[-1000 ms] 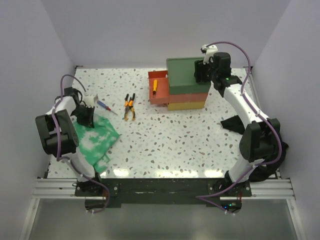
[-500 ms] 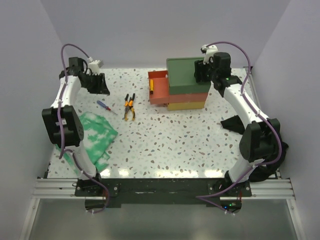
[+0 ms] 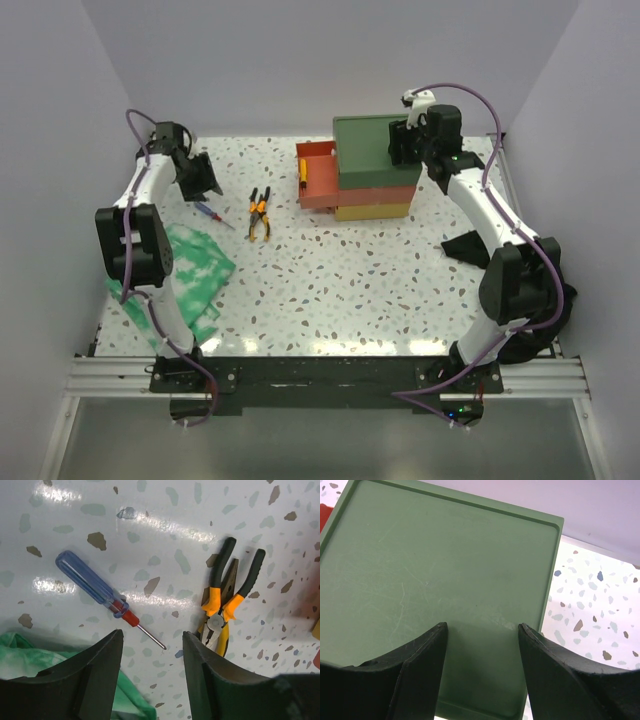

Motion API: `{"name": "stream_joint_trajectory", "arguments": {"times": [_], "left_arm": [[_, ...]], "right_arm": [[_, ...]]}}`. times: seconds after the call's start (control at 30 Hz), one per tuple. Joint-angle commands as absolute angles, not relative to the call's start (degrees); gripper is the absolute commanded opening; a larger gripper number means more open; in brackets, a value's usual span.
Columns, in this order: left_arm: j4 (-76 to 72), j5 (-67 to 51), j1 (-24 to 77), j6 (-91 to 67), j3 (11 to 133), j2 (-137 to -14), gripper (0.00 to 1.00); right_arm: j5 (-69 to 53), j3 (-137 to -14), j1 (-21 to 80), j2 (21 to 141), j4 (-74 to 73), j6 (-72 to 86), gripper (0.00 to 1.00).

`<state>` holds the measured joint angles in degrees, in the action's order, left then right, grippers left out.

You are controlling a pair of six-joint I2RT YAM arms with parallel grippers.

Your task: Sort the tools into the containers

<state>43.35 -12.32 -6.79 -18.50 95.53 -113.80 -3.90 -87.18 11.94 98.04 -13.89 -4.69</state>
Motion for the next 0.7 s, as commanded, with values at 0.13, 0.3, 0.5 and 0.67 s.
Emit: {"name": "stream_joint_trajectory", "arguments": {"times": [0.13, 0.3, 0.5, 0.67], "left_arm": [[46.1, -3.3, -6.6, -25.2, 93.7, -117.1, 0.56], [45.3, -4.0, -6.2, -26.3, 94.8, -121.5, 0.55], [44.0, -4.0, -4.7, -26.1, 99.0, -126.5, 0.49], [45.3, -5.0, -4.1, -25.1, 95.9, -126.5, 0.18]], "right_arm": [[-0.9, -84.2, 11.6, 97.6, -22.5, -7.4, 0.62], [-0.6, -83.8, 11.6, 97.1, -22.5, -7.6, 0.62], [-0.2, -82.4, 11.6, 96.0, -22.5, -8.5, 0.63], [-0.1, -81.7, 11.6, 95.4, -22.4, -9.1, 0.63]]}}
